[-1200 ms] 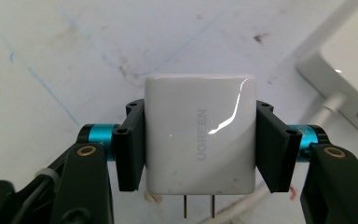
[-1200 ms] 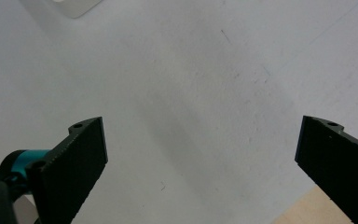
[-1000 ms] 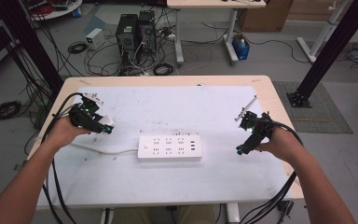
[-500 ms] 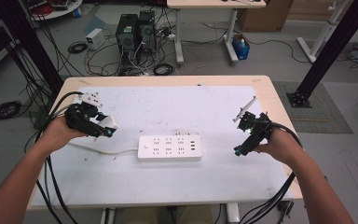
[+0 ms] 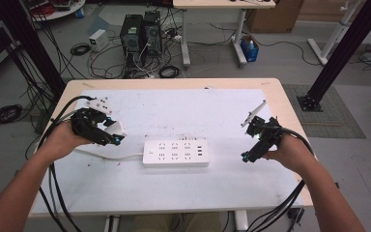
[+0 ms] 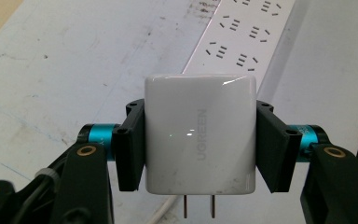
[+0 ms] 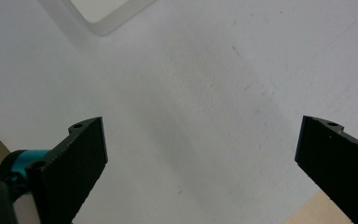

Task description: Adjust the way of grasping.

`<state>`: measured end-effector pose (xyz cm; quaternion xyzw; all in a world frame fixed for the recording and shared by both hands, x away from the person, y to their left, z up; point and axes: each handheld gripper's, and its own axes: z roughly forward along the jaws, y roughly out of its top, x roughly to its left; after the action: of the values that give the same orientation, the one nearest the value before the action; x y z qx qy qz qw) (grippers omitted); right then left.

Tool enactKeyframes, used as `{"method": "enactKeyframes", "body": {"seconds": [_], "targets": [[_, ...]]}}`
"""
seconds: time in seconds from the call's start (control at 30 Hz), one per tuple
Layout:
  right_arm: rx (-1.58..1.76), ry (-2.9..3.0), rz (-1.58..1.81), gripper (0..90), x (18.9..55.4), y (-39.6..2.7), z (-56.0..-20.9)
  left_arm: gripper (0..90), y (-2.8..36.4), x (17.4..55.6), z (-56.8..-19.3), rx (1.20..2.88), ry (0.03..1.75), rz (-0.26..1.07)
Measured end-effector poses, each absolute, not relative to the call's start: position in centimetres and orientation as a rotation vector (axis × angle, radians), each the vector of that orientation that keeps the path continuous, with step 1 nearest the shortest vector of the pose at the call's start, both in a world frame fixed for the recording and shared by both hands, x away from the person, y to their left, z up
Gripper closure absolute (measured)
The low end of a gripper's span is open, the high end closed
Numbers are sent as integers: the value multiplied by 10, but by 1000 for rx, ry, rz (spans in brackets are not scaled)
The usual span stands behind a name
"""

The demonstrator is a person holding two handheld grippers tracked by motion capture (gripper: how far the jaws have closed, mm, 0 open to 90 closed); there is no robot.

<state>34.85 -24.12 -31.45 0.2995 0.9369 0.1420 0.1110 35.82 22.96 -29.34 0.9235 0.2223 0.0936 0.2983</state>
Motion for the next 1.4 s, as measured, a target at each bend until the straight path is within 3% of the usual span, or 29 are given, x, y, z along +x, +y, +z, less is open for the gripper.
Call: {"method": "enactKeyframes", "body": {"seconds": [0.63,1.4], "targets": [[1072,2734,624,15,347,-240,-312,426,192,363,-288,2503,468,216],[1620,2629,1295,15,345,-261,-332,426,144,361,-294,2518,349,197]]}}
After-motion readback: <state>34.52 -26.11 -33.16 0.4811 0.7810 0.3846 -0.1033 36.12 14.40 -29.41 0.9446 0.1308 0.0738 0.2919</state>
